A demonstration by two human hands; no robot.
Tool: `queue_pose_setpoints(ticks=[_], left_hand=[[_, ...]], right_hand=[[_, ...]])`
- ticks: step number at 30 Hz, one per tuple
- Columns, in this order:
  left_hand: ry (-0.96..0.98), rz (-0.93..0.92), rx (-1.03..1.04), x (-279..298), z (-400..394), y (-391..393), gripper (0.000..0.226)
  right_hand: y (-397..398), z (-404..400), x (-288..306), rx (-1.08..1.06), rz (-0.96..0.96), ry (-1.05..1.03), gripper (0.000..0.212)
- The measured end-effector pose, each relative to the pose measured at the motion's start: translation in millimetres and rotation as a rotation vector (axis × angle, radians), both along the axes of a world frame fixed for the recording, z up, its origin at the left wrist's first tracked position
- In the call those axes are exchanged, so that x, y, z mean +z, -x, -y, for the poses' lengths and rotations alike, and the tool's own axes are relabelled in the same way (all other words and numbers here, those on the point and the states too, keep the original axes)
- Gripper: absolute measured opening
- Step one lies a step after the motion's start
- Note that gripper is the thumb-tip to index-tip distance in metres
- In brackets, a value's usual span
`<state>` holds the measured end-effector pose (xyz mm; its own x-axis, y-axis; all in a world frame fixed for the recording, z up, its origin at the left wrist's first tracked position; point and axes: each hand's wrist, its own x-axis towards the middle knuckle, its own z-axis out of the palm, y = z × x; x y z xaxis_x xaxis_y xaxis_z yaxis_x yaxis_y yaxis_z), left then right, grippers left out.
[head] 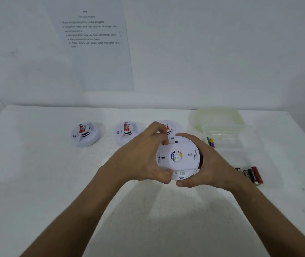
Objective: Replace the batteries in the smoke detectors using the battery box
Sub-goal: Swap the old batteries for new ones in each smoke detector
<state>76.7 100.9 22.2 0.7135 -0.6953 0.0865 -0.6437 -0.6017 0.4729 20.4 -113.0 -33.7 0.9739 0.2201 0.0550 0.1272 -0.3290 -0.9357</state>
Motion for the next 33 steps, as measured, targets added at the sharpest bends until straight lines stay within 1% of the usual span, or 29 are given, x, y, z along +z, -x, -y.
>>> queue_pose_setpoints(ticks=[3, 7, 11, 13, 15, 17, 20, 22, 24, 26, 30, 33], left_hand=[[0.015, 0.032, -0.039, -2.3, 3.0, 3.3, 0.072], [0.089, -0.021, -0.058, -4.8, 4.6, 10.3, 0.062], [0.208, -0.052, -0.019, -9.7, 6.7, 18.6, 0.061], [0.211, -0.039, 0.000, -14.0, 12.6, 26.1, 0.062], [0.224, -0.028, 0.045, -18.1, 20.3, 32.9, 0.065], [0.305, -0.034, 0.095, -21.0, 29.1, 38.9, 0.064], [0.516, -0.080, 0.199, -24.4, 36.9, 46.7, 0.049], [0.563, -0.056, 0.298, -31.8, 35.6, 49.8, 0.044], [0.505, -0.015, 0.396, -45.9, 32.2, 53.1, 0.045], [0.385, -0.023, 0.458, -62.4, 32.4, 59.1, 0.047], [0.072, -0.152, 0.452, -89.0, 55.2, 75.9, 0.058], [-0.010, -0.069, 0.415, -108.0, 69.5, 83.2, 0.059]], right_hand=[[6.4, 2.7, -0.2, -0.005, -0.011, -0.004, 0.103], [14.4, 7.5, 4.9, 0.048, -0.045, -0.021, 0.101], [22.3, 9.8, 8.6, 0.064, -0.060, -0.063, 0.099], [27.5, 11.9, 9.2, 0.051, -0.059, -0.065, 0.097], [33.0, 15.5, 9.2, 0.024, -0.049, -0.069, 0.095], [38.5, 23.1, 8.6, -0.008, -0.047, -0.079, 0.095], [47.1, 42.3, 11.7, -0.003, -0.055, -0.090, 0.097], [53.3, 60.1, 15.8, -0.003, -0.045, -0.077, 0.098], [60.1, 83.2, 19.1, -0.003, -0.059, -0.071, 0.098], [66.7, 107.2, 22.9, 0.012, -0.080, -0.064, 0.101], [75.4, 142.2, 24.9, 0.034, -0.104, -0.044, 0.099], [78.3, 155.8, 21.4, 0.056, -0.093, -0.033, 0.098]])
